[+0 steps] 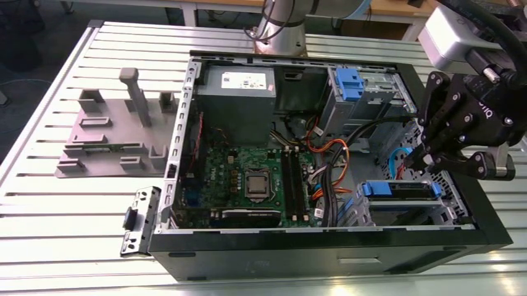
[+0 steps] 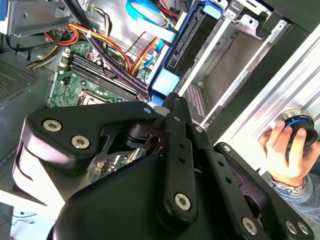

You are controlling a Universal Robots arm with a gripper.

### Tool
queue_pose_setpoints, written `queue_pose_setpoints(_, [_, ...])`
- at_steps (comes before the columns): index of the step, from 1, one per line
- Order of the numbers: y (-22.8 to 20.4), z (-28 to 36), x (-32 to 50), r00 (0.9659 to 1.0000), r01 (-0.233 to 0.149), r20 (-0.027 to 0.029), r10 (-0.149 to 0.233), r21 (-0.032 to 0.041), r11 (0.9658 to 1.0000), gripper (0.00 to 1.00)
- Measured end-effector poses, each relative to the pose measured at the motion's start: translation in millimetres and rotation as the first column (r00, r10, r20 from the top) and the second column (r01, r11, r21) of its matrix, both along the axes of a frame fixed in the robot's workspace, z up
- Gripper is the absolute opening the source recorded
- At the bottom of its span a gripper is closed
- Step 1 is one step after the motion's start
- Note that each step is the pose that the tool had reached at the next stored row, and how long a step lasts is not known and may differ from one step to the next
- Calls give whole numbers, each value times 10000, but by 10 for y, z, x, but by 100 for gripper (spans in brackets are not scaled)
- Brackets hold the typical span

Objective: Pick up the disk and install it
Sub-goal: 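Insert the disk into the insertion slot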

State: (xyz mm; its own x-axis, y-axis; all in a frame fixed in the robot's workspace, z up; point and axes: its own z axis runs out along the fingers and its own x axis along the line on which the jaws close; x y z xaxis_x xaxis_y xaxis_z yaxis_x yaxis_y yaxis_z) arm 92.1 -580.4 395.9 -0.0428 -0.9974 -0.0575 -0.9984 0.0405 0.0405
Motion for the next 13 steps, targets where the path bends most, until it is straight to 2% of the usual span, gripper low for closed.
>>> queue_pose_setpoints(13, [3, -26, 13, 10000, 0, 0, 0, 1, 10000, 10])
